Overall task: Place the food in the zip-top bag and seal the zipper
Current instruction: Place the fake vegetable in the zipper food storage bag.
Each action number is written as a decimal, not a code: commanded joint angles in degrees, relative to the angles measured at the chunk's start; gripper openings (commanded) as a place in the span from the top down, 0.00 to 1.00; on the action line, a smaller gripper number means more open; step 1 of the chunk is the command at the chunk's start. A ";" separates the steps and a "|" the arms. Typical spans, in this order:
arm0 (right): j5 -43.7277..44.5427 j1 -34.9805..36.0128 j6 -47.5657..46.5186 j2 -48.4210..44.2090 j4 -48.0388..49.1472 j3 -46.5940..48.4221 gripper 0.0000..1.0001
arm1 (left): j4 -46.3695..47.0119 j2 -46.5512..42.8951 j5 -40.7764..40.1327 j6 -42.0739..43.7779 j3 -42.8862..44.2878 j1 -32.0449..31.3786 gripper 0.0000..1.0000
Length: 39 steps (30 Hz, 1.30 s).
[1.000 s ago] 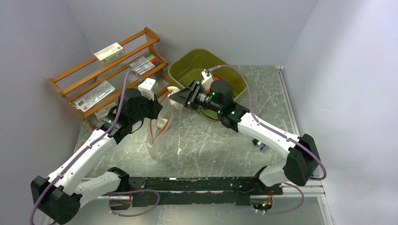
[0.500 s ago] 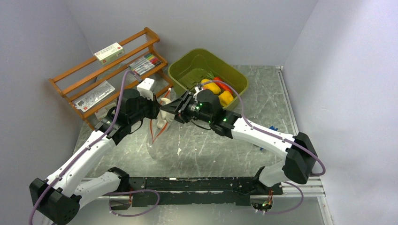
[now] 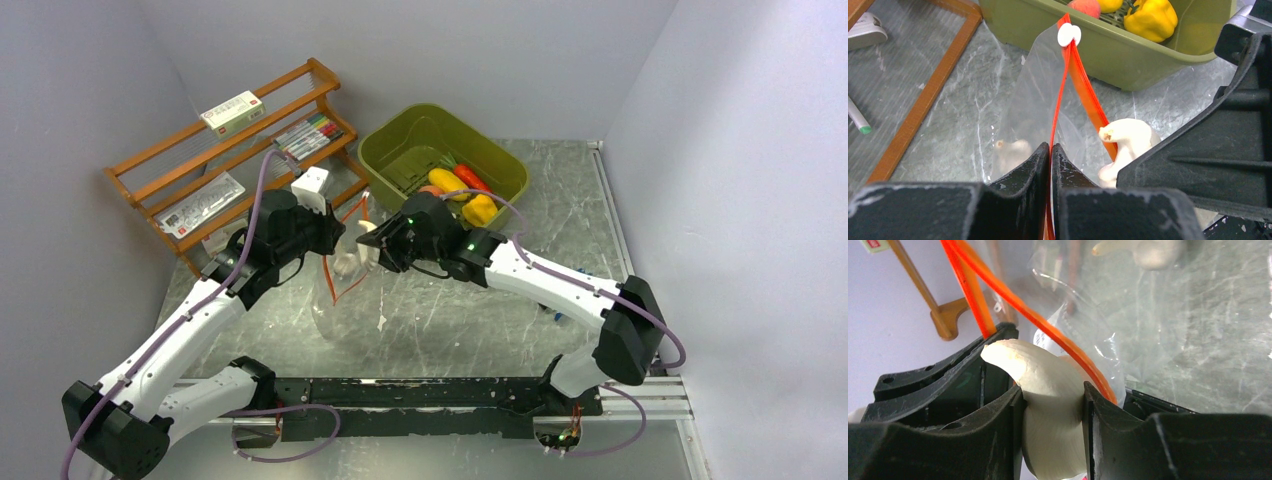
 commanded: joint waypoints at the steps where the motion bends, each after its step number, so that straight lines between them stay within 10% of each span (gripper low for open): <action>1: 1.84 0.19 1.72 1.10 -3.96 3.73 0.60 | 0.94 -1.22 -0.06 0.30 0.39 0.47 0.93; 29: -2.13 2.94 -1.56 5.28 0.97 7.13 0.32 | 0.94 -1.33 0.21 0.40 0.21 0.85 0.93; 39: 4.60 2.97 -29.75 0.41 7.13 6.41 0.36 | 1.16 -1.50 -0.96 -0.64 0.07 0.83 0.93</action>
